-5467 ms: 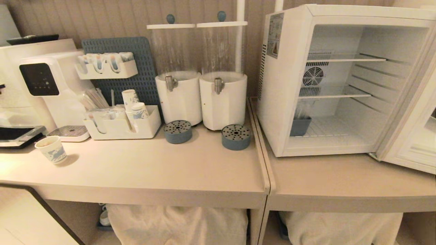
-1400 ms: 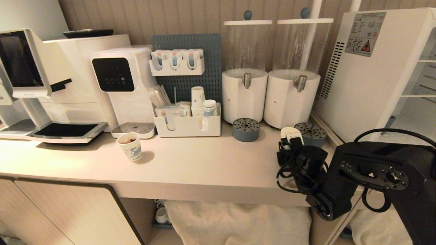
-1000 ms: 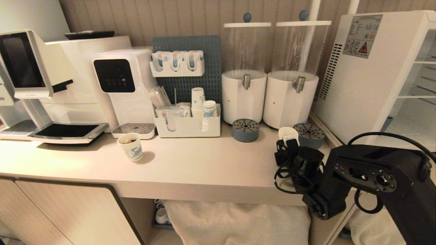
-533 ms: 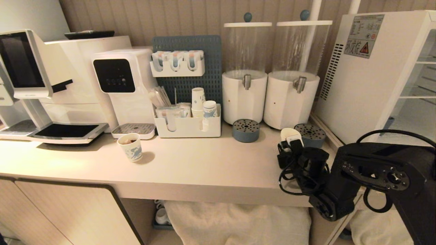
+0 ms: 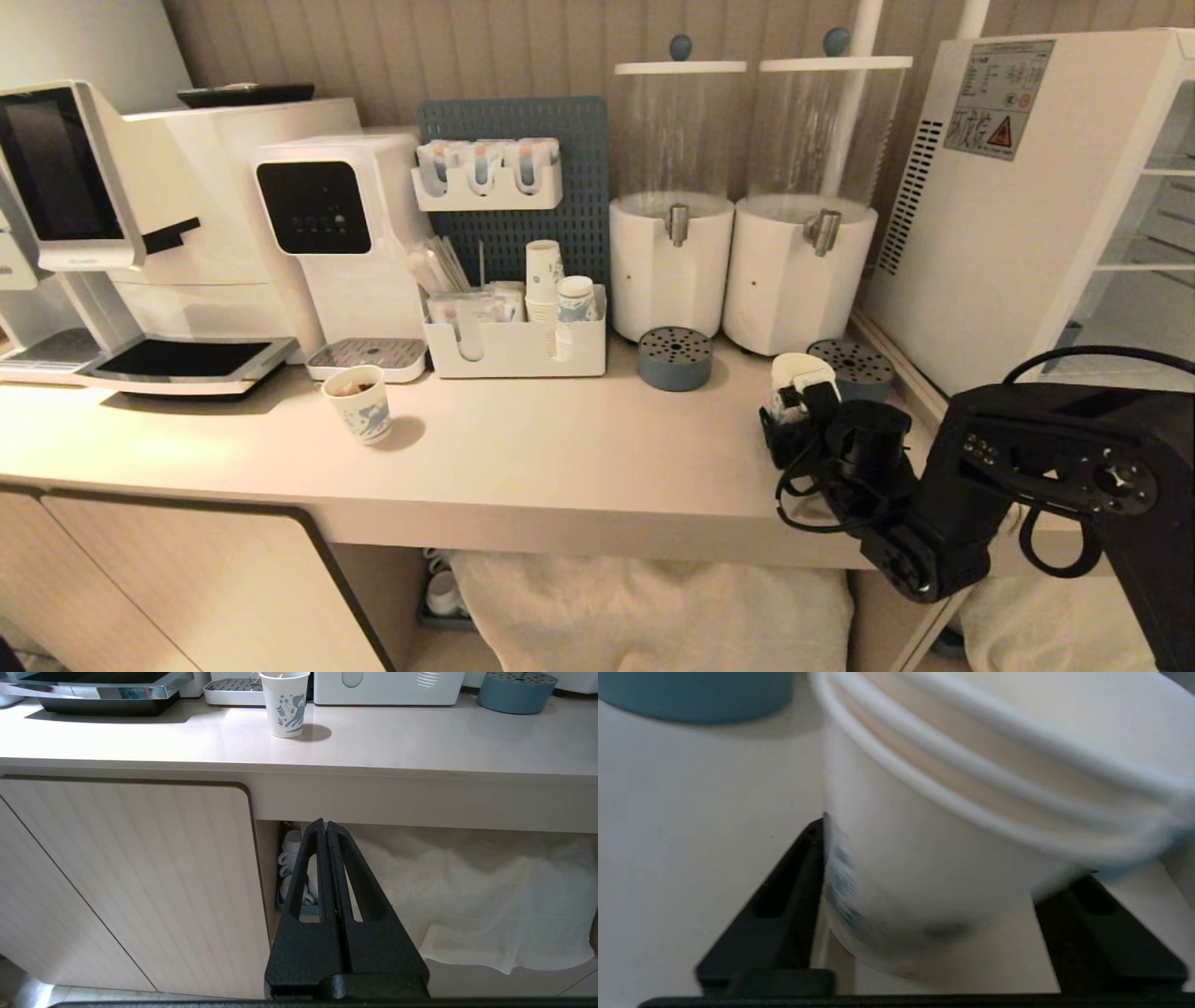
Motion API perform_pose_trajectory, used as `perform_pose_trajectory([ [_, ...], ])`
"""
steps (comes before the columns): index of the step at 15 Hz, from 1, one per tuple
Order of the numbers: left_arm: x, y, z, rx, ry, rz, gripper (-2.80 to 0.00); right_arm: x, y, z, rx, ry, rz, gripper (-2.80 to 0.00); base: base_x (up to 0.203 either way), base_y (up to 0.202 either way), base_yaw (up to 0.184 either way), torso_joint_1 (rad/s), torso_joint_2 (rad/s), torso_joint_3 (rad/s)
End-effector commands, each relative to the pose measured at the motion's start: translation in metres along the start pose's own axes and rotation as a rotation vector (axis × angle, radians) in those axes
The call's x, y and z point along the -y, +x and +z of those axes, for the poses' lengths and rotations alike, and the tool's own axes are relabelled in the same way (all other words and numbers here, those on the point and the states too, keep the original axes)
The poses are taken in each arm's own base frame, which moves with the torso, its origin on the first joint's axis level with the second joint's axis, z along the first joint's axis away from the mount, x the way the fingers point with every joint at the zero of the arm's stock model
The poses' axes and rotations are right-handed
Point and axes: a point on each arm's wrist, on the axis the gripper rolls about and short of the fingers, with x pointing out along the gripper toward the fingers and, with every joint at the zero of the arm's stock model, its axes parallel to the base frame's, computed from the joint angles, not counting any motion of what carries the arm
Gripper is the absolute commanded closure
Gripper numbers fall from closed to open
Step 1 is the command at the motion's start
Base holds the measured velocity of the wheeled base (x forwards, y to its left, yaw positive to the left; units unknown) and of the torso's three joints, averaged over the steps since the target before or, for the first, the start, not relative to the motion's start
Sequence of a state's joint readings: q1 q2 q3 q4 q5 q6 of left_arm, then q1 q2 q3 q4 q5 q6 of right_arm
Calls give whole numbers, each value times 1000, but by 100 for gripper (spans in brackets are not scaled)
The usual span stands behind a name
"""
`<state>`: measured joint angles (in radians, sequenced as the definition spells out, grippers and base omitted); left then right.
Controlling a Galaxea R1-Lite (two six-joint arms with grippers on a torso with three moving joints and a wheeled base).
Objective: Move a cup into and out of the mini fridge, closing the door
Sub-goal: Place the paper cup on the table
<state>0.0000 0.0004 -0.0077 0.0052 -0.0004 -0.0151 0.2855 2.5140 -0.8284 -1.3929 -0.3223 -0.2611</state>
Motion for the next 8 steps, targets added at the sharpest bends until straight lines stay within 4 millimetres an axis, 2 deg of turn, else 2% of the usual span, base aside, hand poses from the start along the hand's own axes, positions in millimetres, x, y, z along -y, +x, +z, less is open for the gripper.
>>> perform_pose_trajectory([
  [1,0,0,0,1,0,0,0,5,-9,9,25,7,-5,-280,0,0,0,0,0,0],
  [2,0,0,0,1,0,0,0,7,-15,11,21,7,8,-280,0,0,0,0,0,0],
  [4,0,0,0,1,0,0,0,18,-40,34,45,29,34,-280,0,0,0,0,0,0],
  [6,0,0,0,2,0,-1,0,32,-81,57,67,71,73,-280,0,0,0,0,0,0],
  [8,0,0,0,1,0,0,0,44,-123,67,82,99,113,-280,0,0,0,0,0,0],
])
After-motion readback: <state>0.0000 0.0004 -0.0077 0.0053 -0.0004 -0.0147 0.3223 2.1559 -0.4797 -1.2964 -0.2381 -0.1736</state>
